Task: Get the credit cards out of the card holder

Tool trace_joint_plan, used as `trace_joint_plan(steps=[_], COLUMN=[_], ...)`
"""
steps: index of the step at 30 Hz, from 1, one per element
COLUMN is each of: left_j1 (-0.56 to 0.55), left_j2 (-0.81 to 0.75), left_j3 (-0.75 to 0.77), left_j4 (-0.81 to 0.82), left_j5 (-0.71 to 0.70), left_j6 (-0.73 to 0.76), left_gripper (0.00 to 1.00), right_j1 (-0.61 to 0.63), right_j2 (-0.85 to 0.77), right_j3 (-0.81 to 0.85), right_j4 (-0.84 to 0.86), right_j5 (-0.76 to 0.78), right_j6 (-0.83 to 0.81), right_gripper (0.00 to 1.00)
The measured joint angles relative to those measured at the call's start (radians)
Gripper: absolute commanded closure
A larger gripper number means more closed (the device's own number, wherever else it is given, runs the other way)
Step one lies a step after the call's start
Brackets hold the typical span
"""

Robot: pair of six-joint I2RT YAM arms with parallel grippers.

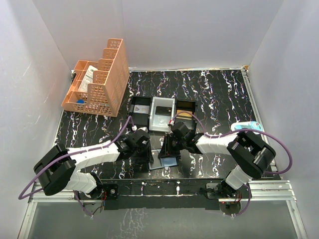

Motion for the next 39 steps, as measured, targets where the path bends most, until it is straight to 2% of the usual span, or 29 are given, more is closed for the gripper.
trace_joint_plan(steps=[7,13,28,39], left_j1=[-0.021,-0.032,-0.044,-0.050], left_j2=[0.031,0.040,0.042,0.048], left_j3=[-0.008,-0.006,-0.005,-0.005], left_j4=[0.032,0.033,0.026,0.039], left_j5=[-0.002,-0.012,-0.040,-0.044], left_j6=[-0.022,-0.035,-0.061,-0.071], left_gripper=[0.84,0.86,0.87,0.87], right_j1=[0.000,-0.007,-0.030,-0.124], right_j2=[0.000,0.000,-0.015,-0.026], right_j3=[0.000,-0.018,-0.027,-0.049], right_j4=[0.003,0.026,0.010,-0.028], right_j5=[-0.009,-0.015,-0.086,-0.228], right_j6=[-0.002,-0.007,-0.113,-0.180], right_gripper=[0.81,1.00,1.00,1.00])
